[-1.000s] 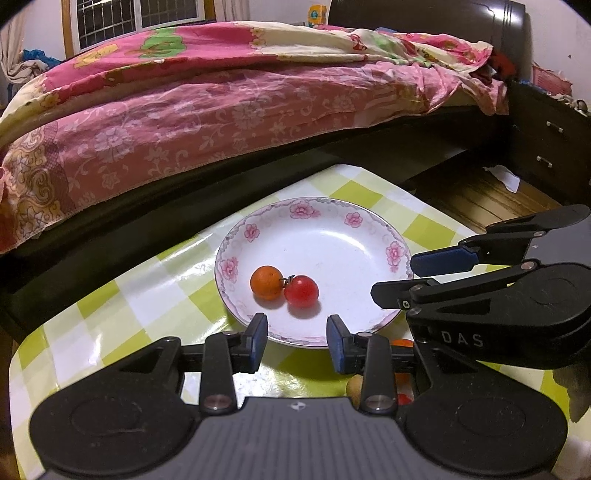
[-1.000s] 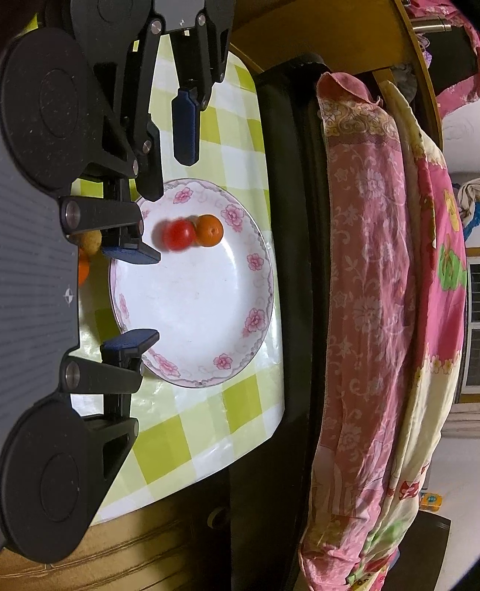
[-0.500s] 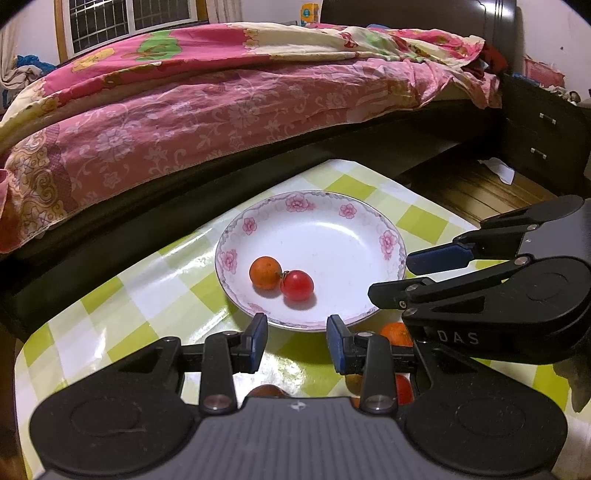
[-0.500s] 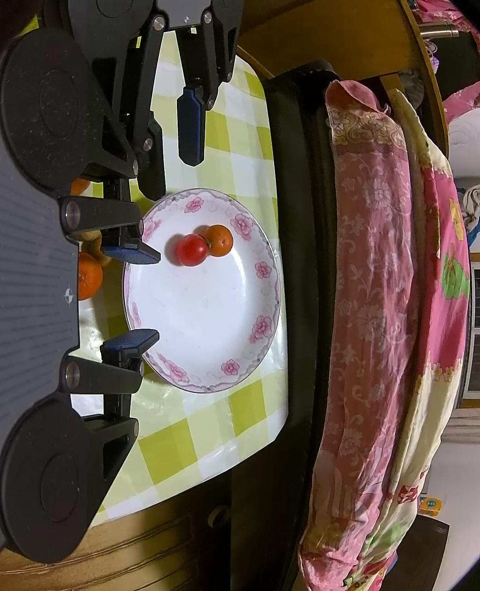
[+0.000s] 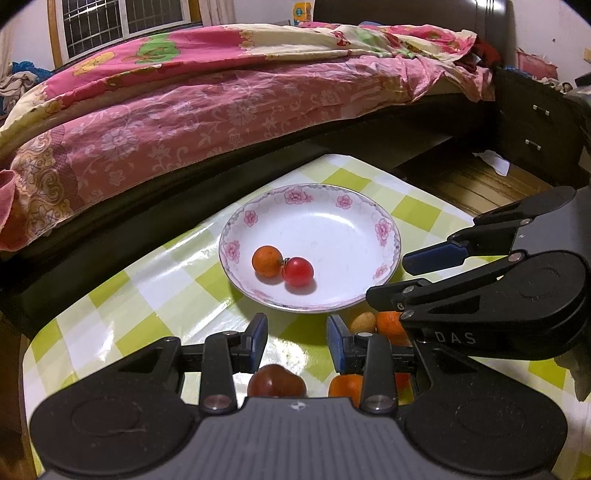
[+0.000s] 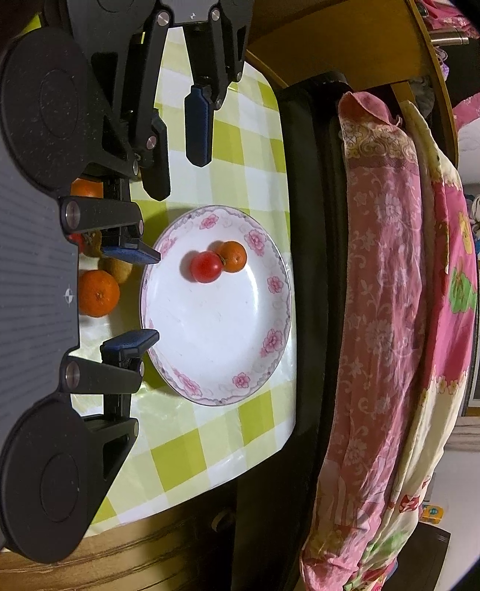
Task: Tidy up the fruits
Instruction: 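Move both open tools back toward the remaining fruits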
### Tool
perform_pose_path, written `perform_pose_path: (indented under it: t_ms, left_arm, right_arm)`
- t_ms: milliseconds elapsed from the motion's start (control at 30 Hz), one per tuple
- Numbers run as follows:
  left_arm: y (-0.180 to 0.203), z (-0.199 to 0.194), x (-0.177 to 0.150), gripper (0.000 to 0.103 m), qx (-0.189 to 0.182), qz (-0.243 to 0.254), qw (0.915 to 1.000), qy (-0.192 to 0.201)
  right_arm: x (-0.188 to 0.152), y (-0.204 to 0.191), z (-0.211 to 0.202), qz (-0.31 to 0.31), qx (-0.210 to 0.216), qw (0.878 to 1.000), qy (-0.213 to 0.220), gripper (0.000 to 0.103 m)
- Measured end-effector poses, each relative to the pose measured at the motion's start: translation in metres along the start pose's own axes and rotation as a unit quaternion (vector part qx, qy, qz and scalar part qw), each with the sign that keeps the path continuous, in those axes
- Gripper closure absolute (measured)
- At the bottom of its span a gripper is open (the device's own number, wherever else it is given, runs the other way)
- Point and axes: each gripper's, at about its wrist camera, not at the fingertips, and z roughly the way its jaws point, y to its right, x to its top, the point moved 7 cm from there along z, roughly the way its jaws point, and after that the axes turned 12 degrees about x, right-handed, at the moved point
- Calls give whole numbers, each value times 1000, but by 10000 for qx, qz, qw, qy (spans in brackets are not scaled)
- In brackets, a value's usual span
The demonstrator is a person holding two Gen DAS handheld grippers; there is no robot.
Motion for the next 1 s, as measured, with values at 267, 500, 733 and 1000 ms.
perform_pose_path:
  t_ms: [267,500,733,1000]
  left_arm:
    - [-2,-5,-4,61,13,21,10000,11]
    - [-5,-10,-7,61,32,41,10000,22]
    - [-6,-13,-13,61,32,80,10000,3]
    - [-6,-15,-18,61,27,163,9999,-10]
  right_arm:
    - [-3,-7,-1,-62,51,10000,-43,66]
    - [-4,-12,-2,-87,100,9999,-54,66]
    - [-6,-17,-1,-122,141,9998,-93,65]
    - [-11,-22,-1,-181,179,9995,-174,65]
